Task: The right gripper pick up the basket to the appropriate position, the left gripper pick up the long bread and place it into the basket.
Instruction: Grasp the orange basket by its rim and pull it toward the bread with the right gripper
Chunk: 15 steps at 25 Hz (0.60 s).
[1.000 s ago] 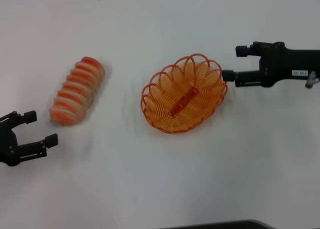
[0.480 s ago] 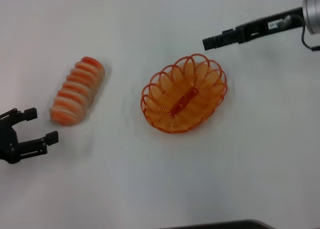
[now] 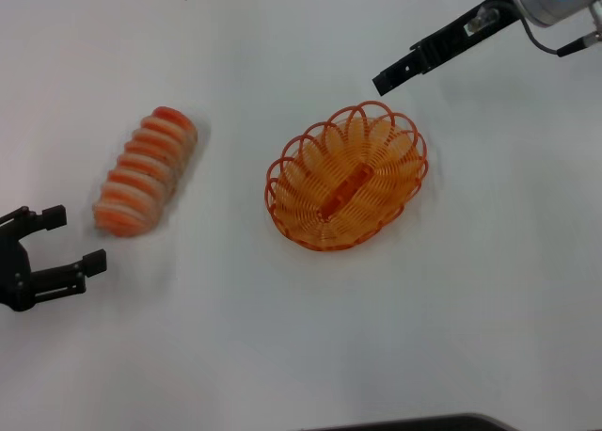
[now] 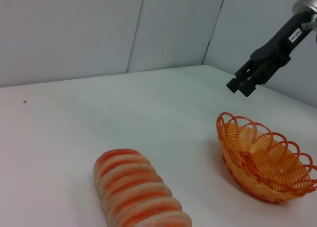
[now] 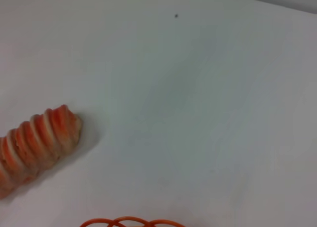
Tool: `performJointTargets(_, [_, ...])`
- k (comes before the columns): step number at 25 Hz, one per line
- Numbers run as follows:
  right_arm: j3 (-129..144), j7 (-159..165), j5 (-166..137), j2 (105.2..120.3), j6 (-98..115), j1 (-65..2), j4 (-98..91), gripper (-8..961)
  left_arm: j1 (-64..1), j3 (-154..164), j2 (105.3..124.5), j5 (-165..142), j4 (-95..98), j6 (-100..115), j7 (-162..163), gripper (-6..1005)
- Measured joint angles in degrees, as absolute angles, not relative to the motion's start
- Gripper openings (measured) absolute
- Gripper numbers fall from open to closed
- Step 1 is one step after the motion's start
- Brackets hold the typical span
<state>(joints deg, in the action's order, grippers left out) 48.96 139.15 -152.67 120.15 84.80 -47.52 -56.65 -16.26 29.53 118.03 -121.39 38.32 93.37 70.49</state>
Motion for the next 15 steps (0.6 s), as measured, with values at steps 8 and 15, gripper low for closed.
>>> performJointTargets(8, [55.6, 141.1, -153.6, 120.09, 82.7, -47.8, -53.0, 786, -16.2, 29.6, 118.04, -121.5, 38.3, 93.4, 70.4, 935])
performJointTargets(15, [59.8, 141.2, -153.7, 119.97, 81.3, -47.4, -51.2, 787, -16.2, 29.7, 118.22, -121.3, 38.3, 93.5, 70.4, 935])
